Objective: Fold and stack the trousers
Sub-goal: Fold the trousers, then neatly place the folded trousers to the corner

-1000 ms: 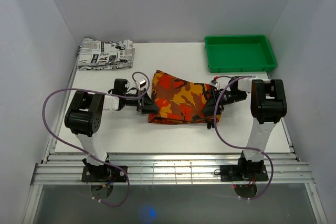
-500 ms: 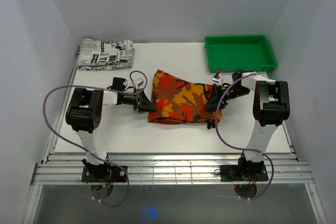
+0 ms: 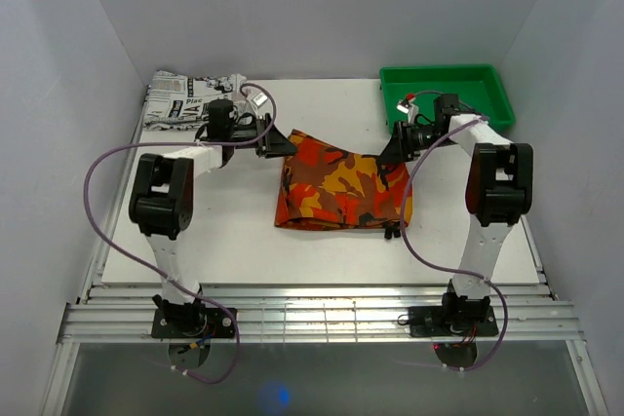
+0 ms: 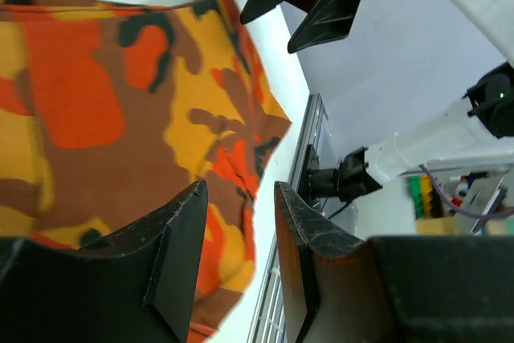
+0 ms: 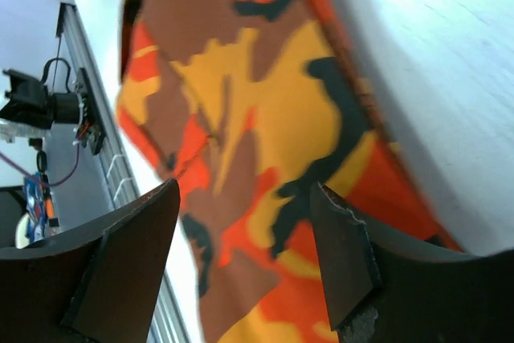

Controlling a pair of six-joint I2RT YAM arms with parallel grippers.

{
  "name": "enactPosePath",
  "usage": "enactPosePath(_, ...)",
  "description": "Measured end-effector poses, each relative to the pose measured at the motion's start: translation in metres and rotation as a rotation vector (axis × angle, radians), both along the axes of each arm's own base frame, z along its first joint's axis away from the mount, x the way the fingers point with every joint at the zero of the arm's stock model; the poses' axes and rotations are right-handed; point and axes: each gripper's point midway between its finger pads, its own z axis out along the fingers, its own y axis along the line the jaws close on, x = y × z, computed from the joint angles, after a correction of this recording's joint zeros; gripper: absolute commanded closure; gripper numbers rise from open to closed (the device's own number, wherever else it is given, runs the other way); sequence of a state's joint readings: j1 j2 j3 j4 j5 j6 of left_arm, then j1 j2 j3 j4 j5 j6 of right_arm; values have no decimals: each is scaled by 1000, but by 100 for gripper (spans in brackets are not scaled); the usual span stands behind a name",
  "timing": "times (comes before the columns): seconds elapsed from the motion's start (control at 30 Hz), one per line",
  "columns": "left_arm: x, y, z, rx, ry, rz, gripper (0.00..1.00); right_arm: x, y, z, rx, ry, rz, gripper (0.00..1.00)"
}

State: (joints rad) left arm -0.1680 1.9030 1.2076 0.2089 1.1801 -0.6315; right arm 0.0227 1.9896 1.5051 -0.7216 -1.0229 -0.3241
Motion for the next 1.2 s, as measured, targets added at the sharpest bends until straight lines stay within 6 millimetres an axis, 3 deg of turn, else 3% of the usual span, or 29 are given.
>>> enactPosePath(0.17,28,-8,-81,20,201,68,53,16,-2,-69,-31,130,-37,33)
enactPosePath(0.27,33,-6,-117,37,300,107,52,24,0,-74,-17,166,-54,34)
enactPosePath(0.33,37,-5,-122,36,318,117,45,36,-2,-70,-42,129,-70,33)
enactPosePath(0.4,41,-3,-115,30,296,124,35,45,-5,-64,-64,87,-87,28)
enactPosePath(0.5,48,8,-97,45,207,135,26,41,-8,-40,-90,44,-116,18)
enactPosePath(0.57,50,17,-80,95,116,142,22,27,-12,-13,-105,-2,-138,13)
enactPosePath(0.63,52,26,-50,155,-20,149,18,5,-17,13,-115,-48,-163,0)
enactPosePath(0.7,50,31,-11,233,-215,153,17,-17,-28,35,-125,-100,-199,10)
enactPosePath(0.77,39,27,30,318,-447,139,16,-36,-44,45,-143,-129,-261,10)
enactPosePath(0.83,18,9,66,385,-688,104,16,-50,-62,43,-167,-121,-337,10)
enactPosePath(0.9,-16,-20,81,432,-885,31,16,-62,-78,31,-185,-72,-412,10)
enactPosePath(0.97,-53,-49,76,452,-1005,-64,16,-72,-87,13,-193,15,-465,10)
enactPosePath(1.03,-81,-69,53,483,-1062,-157,16,-82,-88,-6,-192,108,-493,10)
enactPosePath(1.2,-103,-89,-16,634,-1119,-280,17,-113,-87,-48,-139,331,-586,10)
